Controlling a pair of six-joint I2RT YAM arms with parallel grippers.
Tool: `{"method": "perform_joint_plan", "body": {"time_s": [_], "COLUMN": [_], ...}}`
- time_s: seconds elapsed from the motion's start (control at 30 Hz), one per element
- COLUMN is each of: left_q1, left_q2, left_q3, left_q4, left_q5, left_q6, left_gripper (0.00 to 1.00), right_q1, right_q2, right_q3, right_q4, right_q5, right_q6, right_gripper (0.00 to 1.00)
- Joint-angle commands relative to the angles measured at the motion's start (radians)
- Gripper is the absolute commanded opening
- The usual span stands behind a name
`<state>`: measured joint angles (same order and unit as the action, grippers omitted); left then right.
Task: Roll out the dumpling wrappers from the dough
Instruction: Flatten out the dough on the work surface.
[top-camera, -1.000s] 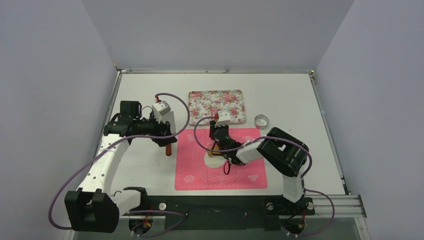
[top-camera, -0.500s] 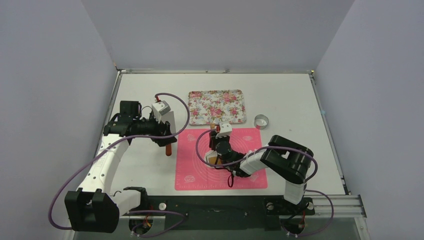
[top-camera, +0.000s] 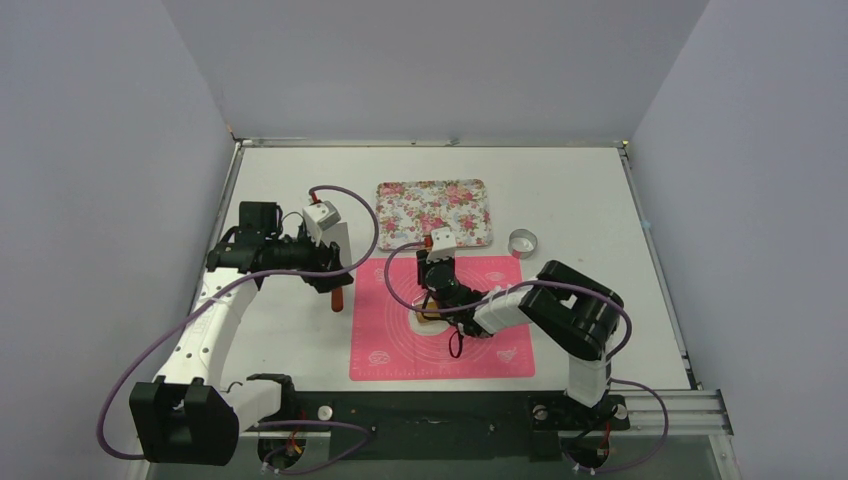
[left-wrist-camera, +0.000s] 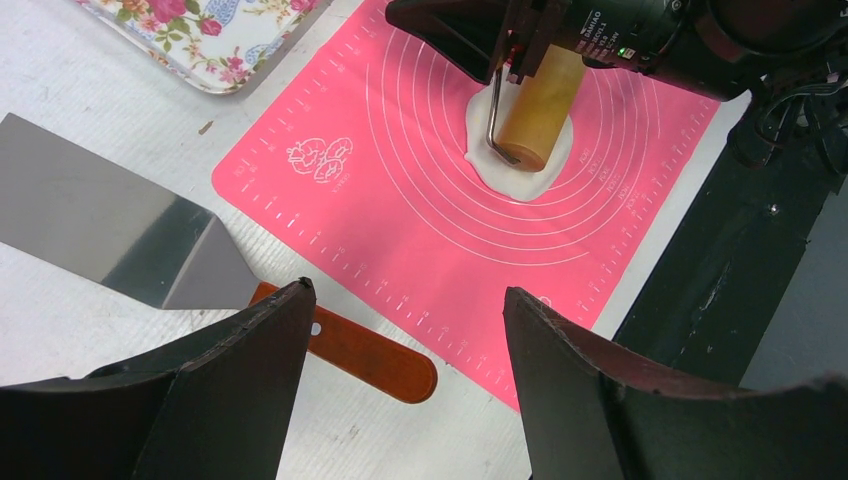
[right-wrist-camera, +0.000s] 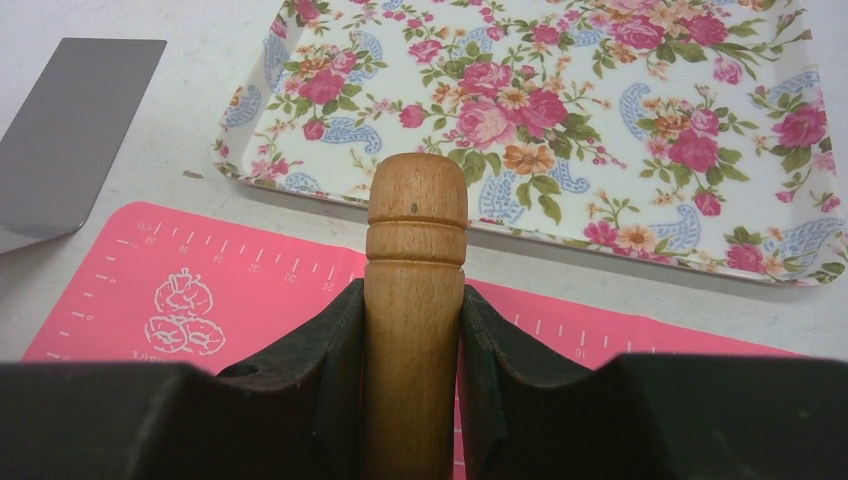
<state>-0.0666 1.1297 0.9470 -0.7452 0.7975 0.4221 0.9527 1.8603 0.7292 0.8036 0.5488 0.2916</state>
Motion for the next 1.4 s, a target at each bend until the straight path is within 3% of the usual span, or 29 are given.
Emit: {"method": "perform_joint_plan", "body": {"time_s": [0.0,0.3,0.5,0.87,1.2,1.37], "left_q1": [0.008,0.008,0.008,0.008,0.009,0.008], "left_q2": [-0.009,-0.007,-0.002,-0.007,-0.01,-0.009], "left_q3": [0.038,0.033,0.035,0.047,0.053,0.052], "left_q4": [0.021,0.024,0.024,0.019,0.009,0.004], "left_q5": [0.024,0.028,0.03,0.032,0.032,0.027], "left_q6": [-0.006,-0.005,-0.007,-0.007,-0.005,0.0], "left_gripper": [0.68,0.68,0.68,0.68,0.68,0.68], "right_q1": [0.0,0.082,0.086,0.091,0.073,0.06], "right_q2": [0.036,0.031,0.018,-0.294,-0.192,-0.163], "right_q3": [-0.015,-0.174,-0.183,-0.085,0.033,-0.009], "right_q4": [-0.064,-0.034,-0.026,-0.045,0.029,0.026], "right_q5": [0.003,0.01,0.015,-0.008,-0.067,-0.083], "right_q6": [-0.051,0.024,0.022,-0.082,-0.099,-0.061], "right_gripper": [0.0,0.0,0.0,0.0,0.0,0.0]}}
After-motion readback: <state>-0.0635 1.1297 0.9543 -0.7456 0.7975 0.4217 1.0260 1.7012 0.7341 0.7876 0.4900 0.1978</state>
